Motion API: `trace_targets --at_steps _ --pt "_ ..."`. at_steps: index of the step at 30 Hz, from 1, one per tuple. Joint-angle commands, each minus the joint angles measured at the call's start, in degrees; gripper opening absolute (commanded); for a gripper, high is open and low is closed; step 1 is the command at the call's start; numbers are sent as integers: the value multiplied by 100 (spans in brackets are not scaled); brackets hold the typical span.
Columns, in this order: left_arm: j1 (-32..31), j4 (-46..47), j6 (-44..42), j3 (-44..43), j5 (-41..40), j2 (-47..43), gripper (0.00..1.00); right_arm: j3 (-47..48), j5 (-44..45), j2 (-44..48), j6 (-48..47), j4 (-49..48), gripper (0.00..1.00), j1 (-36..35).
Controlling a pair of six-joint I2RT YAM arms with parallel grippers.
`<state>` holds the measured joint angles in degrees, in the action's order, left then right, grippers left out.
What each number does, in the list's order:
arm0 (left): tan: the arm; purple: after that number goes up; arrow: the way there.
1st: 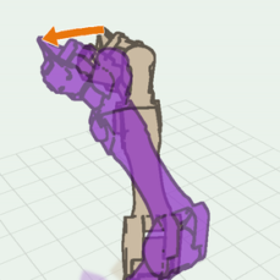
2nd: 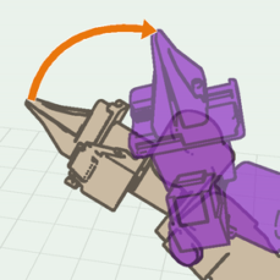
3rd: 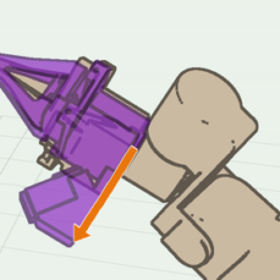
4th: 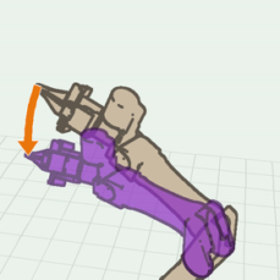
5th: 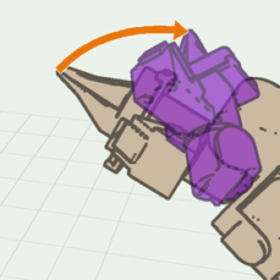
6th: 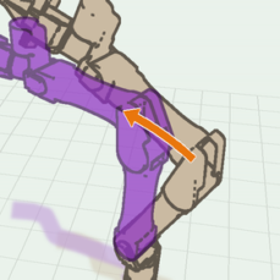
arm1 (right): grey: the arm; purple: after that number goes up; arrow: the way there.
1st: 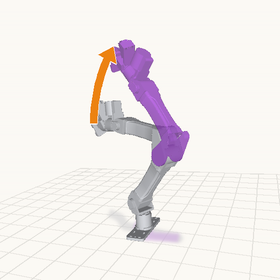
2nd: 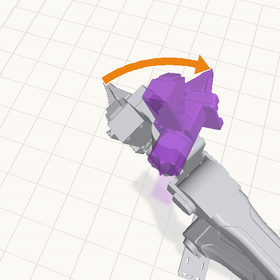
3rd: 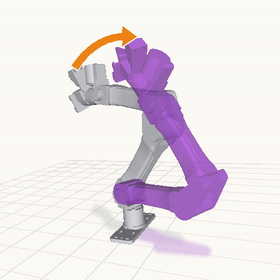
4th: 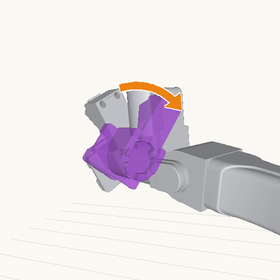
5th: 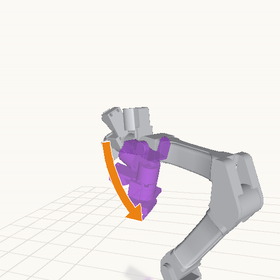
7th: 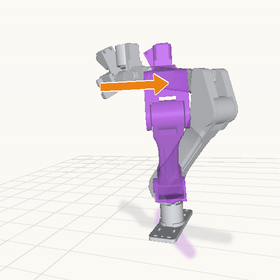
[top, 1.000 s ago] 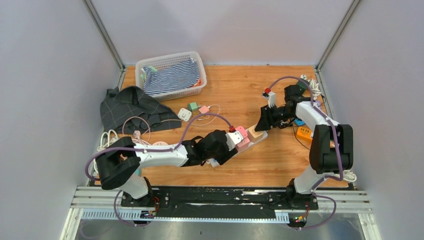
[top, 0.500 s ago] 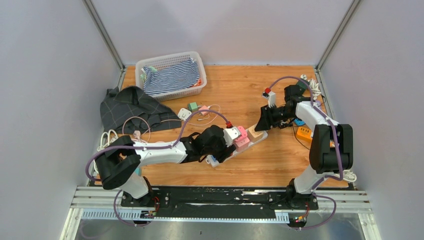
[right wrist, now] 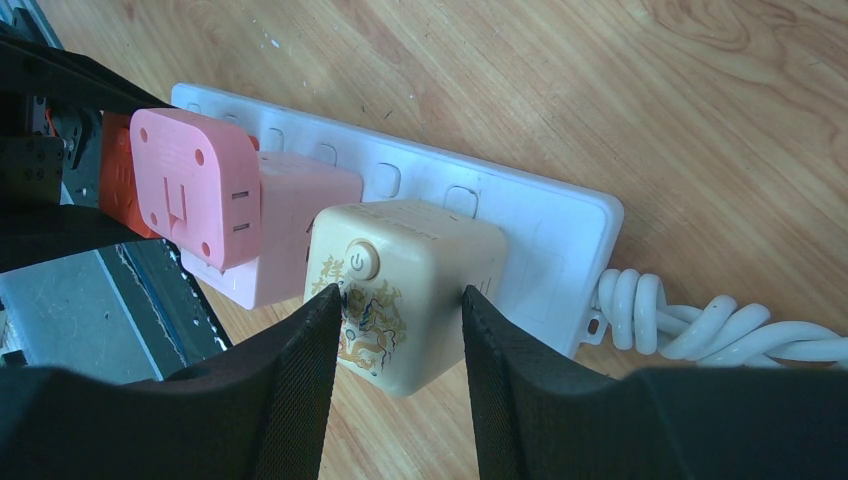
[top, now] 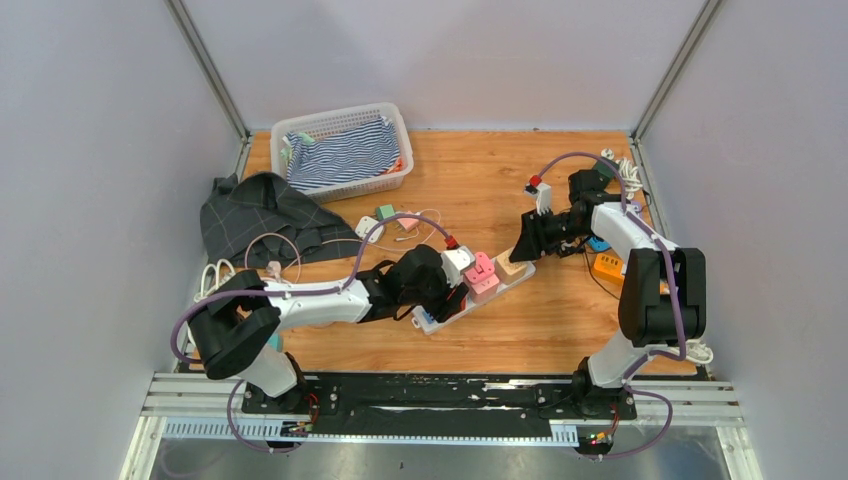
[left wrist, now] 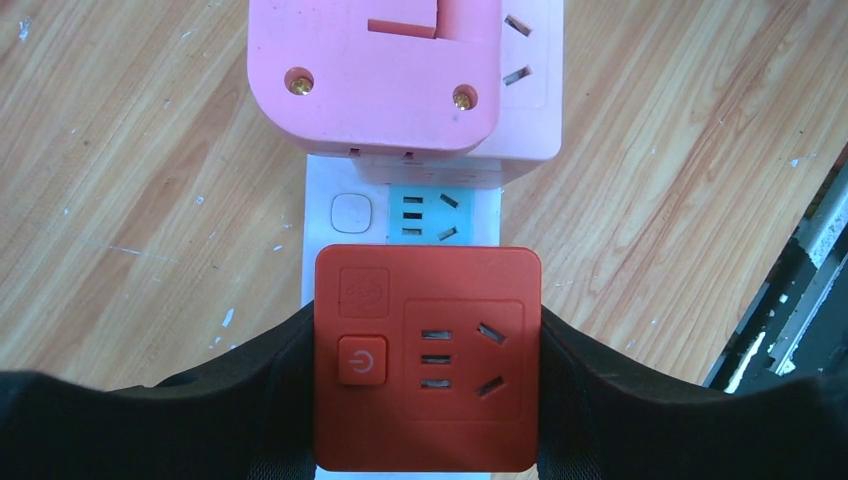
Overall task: Pull the plug off the socket
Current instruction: Remove the plug from the socket.
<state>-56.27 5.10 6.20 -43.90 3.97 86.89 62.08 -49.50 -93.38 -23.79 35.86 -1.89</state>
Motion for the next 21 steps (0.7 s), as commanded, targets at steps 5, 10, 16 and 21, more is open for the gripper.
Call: trace_targets --at_steps 5,10,16,21 --pt "-365 41 -437 195 -773 114 0 -178 870 -314 -229 254 48 3" --pt "-362 56 -278 202 -797 78 0 -172 889 -338 -225 255 48 -12" --pt "152 144 351 251 198 -83 0 -170 906 -347 -231 257 48 -19" --pt "234 166 510 257 411 -252 0 -170 940 -365 -231 263 48 -44"
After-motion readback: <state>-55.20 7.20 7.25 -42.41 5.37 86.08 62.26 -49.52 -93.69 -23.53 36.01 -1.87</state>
